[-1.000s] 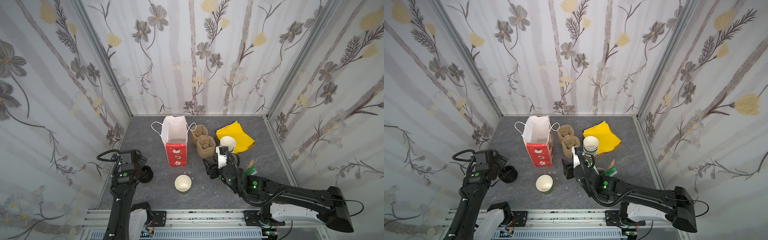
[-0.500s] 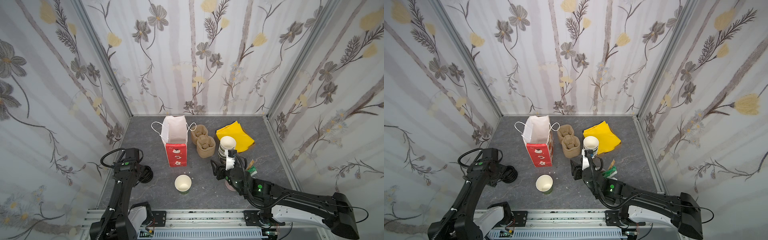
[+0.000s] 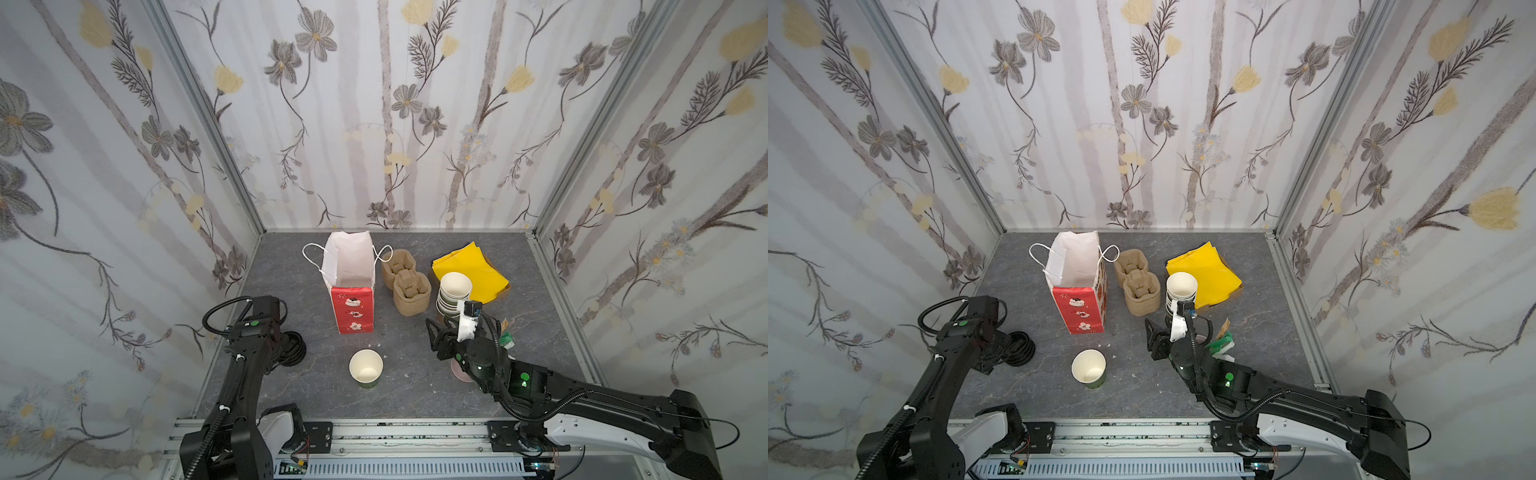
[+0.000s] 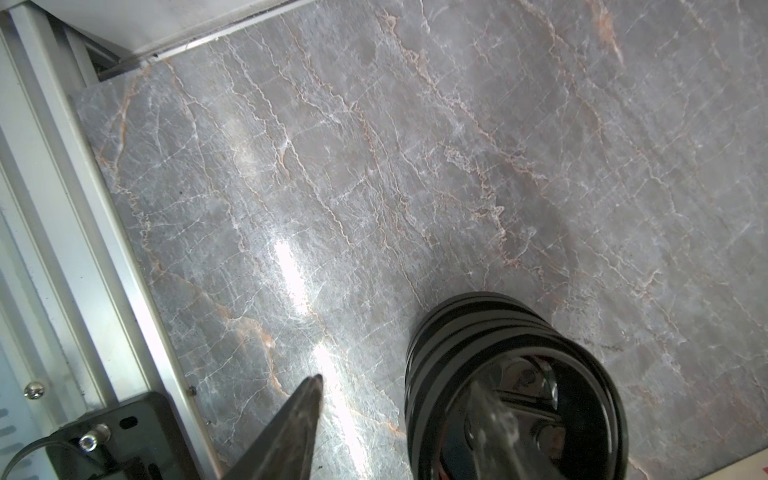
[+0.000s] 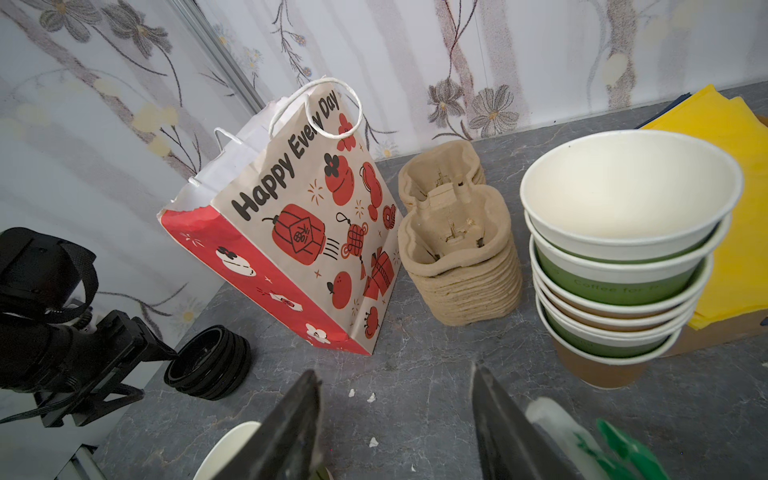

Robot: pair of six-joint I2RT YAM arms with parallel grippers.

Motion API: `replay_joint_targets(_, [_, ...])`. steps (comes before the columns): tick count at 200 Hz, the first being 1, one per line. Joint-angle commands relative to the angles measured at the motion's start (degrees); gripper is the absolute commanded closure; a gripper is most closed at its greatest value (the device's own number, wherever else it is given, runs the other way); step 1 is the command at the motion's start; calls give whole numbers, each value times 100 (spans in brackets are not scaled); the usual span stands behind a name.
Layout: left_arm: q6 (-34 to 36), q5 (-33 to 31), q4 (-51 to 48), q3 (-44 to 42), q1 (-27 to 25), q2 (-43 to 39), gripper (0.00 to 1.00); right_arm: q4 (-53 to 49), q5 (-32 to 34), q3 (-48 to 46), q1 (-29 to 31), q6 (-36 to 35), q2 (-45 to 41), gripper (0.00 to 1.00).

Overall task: Pack the takeout coffee
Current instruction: 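Release the cup with the right gripper while the left gripper lowers over the lids, then grasp the top black lid from the stack with the left gripper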

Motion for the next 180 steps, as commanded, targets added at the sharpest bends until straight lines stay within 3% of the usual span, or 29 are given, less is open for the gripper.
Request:
replay_joint_targets(1, [254, 115, 77, -18, -4, 29, 41, 268, -3, 15, -5, 4, 68, 41])
replay_joint_targets(180, [375, 304, 455, -146, -97, 499, 50, 269, -66, 33, -23, 4, 135, 42])
